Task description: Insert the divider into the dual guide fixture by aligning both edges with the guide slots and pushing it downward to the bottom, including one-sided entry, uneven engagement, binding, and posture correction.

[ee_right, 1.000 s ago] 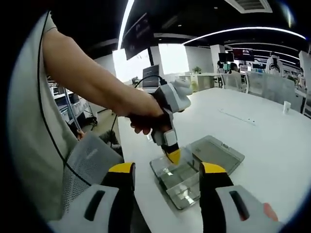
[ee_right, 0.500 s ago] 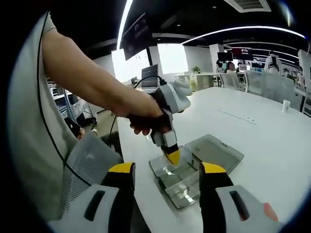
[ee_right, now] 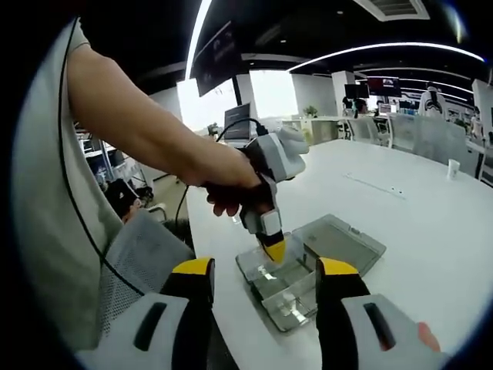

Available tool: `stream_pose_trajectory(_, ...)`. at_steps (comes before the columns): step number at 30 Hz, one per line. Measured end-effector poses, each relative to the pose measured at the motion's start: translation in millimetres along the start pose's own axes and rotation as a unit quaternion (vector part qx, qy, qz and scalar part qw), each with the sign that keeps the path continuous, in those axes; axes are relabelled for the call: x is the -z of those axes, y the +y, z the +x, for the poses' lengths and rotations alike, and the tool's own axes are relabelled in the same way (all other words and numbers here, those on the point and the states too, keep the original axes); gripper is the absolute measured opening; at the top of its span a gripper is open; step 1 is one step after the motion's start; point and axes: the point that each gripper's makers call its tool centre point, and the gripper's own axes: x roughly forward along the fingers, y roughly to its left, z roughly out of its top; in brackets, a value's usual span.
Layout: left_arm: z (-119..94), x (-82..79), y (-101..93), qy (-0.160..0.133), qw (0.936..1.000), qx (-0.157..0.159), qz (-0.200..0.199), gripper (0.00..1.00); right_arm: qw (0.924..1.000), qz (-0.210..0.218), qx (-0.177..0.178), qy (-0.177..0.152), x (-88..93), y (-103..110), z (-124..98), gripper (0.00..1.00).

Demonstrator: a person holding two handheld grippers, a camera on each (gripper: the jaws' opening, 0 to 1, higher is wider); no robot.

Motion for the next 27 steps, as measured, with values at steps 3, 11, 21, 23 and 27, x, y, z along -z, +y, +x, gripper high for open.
stream_pose_trajectory(3,-0.6,0.0,1.1,0.0,1.0,-0.004,0.003,0.01,1.0,0.001,0.001,0.0,0.3,-0.3,-0.8,0.5)
stream_pose_trajectory(11,-0.7,0.3,-0.7,0.0,0.9999,-0.009,0.011,0.01,1.0,0.0,0.001,-0.003,-1.0,0.2,-1.1,0.5)
stream_pose_trajectory(21,1.5,-0.7,-0.7,0.001,0.9997,-0.013,0.018,0.01,1.0,0.002,0.003,-0.001,0.1,-0.2,-2.5,0.5)
stream_pose_trajectory(23,1.8,-0.7,-0.3,0.001,0.9997,-0.015,0.021,0.02,1.0,0.002,0.004,-0.002,-0.2,-0.2,-2.6,0.5)
stream_pose_trajectory(27,2.6,-0.5,0.2,0.0,0.9997,-0.016,0.02,0.02,1.0,0.003,0.004,-0.001,0.3,-0.5,-2.3,0.5)
